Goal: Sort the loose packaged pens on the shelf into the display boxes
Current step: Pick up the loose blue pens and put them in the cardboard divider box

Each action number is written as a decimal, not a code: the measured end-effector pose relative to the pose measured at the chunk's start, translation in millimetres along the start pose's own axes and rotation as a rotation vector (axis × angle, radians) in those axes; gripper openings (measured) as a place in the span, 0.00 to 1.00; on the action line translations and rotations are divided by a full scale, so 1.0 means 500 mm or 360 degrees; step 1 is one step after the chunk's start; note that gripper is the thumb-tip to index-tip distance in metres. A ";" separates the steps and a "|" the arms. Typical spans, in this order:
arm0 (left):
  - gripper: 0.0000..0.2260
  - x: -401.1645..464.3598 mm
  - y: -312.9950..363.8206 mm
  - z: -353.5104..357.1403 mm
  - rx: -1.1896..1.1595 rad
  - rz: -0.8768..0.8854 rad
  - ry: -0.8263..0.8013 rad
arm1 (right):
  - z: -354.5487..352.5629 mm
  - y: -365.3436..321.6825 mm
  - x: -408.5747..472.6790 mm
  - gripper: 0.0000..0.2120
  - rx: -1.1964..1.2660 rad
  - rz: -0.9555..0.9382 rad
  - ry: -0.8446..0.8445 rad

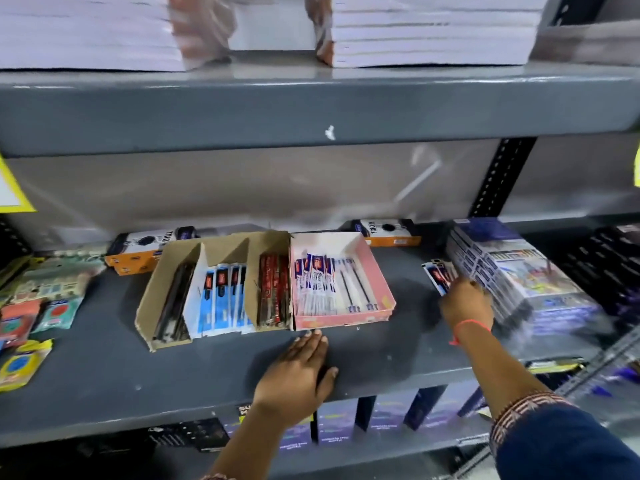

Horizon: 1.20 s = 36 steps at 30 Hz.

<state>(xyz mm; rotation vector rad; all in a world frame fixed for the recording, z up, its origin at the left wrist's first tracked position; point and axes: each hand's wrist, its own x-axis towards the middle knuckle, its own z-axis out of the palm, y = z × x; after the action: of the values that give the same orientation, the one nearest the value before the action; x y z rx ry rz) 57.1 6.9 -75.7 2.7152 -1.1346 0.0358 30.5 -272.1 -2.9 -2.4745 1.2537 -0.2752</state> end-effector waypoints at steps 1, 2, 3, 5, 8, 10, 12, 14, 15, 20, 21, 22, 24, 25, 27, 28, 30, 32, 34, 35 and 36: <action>0.27 -0.001 -0.002 0.002 0.0006 -0.0008 -0.0003 | 0.002 0.010 0.004 0.19 -0.0064 0.0042 -0.0079; 0.27 -0.002 -0.004 0.004 0.0011 -0.0014 -0.0012 | 0.005 0.016 0.009 0.19 -0.0082 0.0078 -0.0143; 0.27 -0.002 -0.005 0.004 0.0011 -0.0022 -0.0026 | 0.007 0.020 0.014 0.18 -0.0059 0.0104 -0.0186; 0.27 -0.003 -0.006 0.004 0.0012 -0.0027 -0.0046 | 0.009 0.023 0.023 0.17 0.0043 0.0145 -0.0222; 0.28 -0.004 -0.004 0.002 0.0017 -0.0016 -0.0032 | 0.007 0.022 0.037 0.16 0.0206 0.0169 -0.0240; 0.28 -0.004 -0.006 0.004 0.0013 -0.0022 -0.0021 | 0.005 0.022 0.043 0.15 0.0259 0.0147 -0.0248; 0.28 -0.004 -0.006 0.005 0.0012 -0.0026 -0.0024 | 0.004 0.023 0.045 0.13 0.0347 0.0164 -0.0238; 0.27 -0.002 -0.005 0.004 0.0011 -0.0026 -0.0039 | 0.000 0.021 0.047 0.12 0.0527 0.0216 -0.0220; 0.27 -0.002 -0.005 0.005 0.0007 -0.0029 -0.0051 | -0.004 0.017 0.046 0.11 0.0709 0.0243 -0.0193; 0.28 0.000 -0.007 0.008 0.0026 -0.0053 -0.0056 | -0.022 -0.033 0.000 0.09 0.2164 0.0398 -0.0422; 0.28 -0.001 -0.006 0.008 0.0045 -0.0056 -0.0049 | -0.021 -0.041 -0.019 0.11 0.2286 0.0404 -0.0542; 0.28 0.000 -0.006 0.009 0.0057 -0.0058 -0.0044 | -0.020 -0.048 -0.038 0.12 0.2377 0.0400 -0.0638; 0.28 -0.002 -0.005 0.009 0.0057 -0.0059 -0.0034 | -0.015 -0.056 -0.076 0.12 0.2525 0.0360 -0.0780; 0.28 -0.002 -0.005 0.009 0.0052 -0.0058 -0.0024 | -0.013 -0.060 -0.094 0.12 0.2593 0.0334 -0.0832; 0.27 -0.003 -0.005 0.009 0.0045 -0.0045 -0.0005 | -0.008 -0.065 -0.126 0.11 0.2700 0.0280 -0.0889; 0.27 -0.004 -0.004 0.009 0.0041 -0.0040 -0.0001 | -0.004 -0.065 -0.136 0.12 0.2739 0.0261 -0.0905; 0.27 -0.004 -0.004 0.007 0.0036 -0.0036 0.0017 | -0.005 -0.070 -0.157 0.12 0.2821 0.0249 -0.0942; 0.27 -0.005 -0.003 0.005 0.0041 -0.0035 0.0022 | -0.006 -0.073 -0.171 0.11 0.2889 0.0246 -0.0971; 0.27 -0.007 -0.001 0.003 0.0041 -0.0031 0.0032 | -0.009 -0.075 -0.181 0.11 0.2922 0.0237 -0.0976; 0.27 -0.007 0.000 0.002 0.0040 -0.0033 0.0041 | -0.012 -0.076 -0.185 0.11 0.2921 0.0230 -0.0971; 0.27 -0.008 0.001 0.001 0.0042 -0.0034 0.0049 | -0.012 -0.078 -0.187 0.11 0.2915 0.0221 -0.0963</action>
<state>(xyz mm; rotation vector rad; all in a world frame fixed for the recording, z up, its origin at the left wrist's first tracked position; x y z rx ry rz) 54.0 9.2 -76.3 2.7395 -1.1041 0.0896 2.0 -176.7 16.8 -0.7399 0.3762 -0.3412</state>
